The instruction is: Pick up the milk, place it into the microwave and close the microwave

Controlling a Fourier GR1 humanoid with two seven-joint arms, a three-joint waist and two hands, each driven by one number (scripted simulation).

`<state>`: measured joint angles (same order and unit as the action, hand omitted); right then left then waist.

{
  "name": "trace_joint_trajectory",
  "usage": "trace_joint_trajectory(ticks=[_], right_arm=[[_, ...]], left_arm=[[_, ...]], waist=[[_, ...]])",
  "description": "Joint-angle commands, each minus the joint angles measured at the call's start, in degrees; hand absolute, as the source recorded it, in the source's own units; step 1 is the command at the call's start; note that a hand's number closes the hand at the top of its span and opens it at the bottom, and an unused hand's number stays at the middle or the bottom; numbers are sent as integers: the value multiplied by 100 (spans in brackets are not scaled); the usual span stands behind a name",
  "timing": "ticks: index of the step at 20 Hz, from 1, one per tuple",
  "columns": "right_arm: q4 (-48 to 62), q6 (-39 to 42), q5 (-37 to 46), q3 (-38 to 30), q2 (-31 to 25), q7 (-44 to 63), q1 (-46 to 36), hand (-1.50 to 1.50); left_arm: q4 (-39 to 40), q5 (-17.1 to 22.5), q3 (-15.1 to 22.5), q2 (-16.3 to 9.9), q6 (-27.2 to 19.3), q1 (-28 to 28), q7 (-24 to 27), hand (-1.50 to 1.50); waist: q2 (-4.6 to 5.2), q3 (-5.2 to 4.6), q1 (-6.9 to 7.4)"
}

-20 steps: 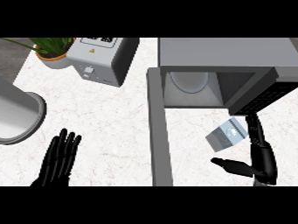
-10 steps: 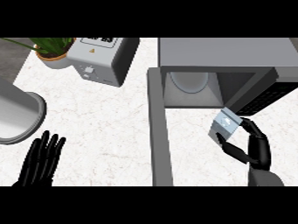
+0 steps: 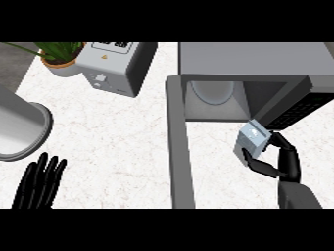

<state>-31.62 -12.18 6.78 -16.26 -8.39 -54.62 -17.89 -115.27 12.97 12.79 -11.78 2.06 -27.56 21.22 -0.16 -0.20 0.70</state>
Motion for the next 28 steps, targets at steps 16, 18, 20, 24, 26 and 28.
trace_joint_trajectory(ticks=[16, 18, 20, 24, 26, 28], right_arm=[[-370, 286, -110, 575, 820, -461, -106, 150], [-697, 253, -327, 962, 826, -179, -72, 150], [-1348, -134, -898, 1727, 830, 136, 323, 150], [-2157, -853, -611, 1966, 835, 744, 303, 150], [-2542, -1017, -295, 1883, 836, 1017, 666, 150], [-2161, -1406, -410, 2057, 837, 1183, 111, 150]], left_arm=[[50, 804, -1027, -340, 818, -309, 118, -150], [400, 629, -1007, -230, 815, -107, 229, -150], [600, 537, -841, -61, 636, 229, -4, -150], [224, 683, -1041, -176, 964, -325, 108, -150], [-109, 573, -908, -82, 727, -230, -304, -150], [420, 540, -1091, -80, 1028, -158, 108, -150]], waist=[[-1, 18, -41], [-4, 17, -55], [-20, 15, -91], [-6, 17, -45], [-4, 18, -73], [10, 20, -27]])
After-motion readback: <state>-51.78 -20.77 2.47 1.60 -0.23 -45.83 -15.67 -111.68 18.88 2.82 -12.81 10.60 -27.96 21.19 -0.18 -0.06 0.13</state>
